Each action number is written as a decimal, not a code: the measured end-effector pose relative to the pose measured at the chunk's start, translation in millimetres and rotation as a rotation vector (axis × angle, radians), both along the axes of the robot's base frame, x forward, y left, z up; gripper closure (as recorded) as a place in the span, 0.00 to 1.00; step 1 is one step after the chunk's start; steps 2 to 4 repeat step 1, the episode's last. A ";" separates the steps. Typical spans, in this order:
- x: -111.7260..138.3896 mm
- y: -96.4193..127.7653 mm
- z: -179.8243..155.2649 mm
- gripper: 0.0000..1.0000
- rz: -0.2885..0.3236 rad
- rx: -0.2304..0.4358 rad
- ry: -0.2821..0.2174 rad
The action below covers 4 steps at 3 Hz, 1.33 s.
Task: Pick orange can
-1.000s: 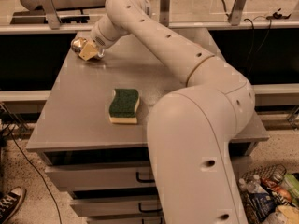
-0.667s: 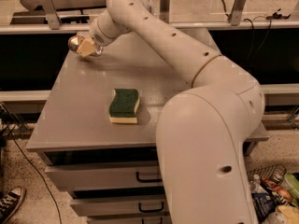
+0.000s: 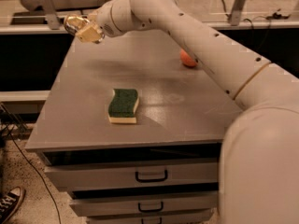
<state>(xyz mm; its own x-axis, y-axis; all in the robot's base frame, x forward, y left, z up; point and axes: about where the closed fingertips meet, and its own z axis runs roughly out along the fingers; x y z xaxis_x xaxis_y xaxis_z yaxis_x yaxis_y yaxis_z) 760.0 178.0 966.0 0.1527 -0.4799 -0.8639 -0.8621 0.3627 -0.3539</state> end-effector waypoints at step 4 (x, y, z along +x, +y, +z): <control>-5.6 -18.0 9.7 1.00 -0.007 0.037 -0.017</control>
Offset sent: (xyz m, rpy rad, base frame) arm 0.0000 0.0000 0.0000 0.0000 0.0000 0.0000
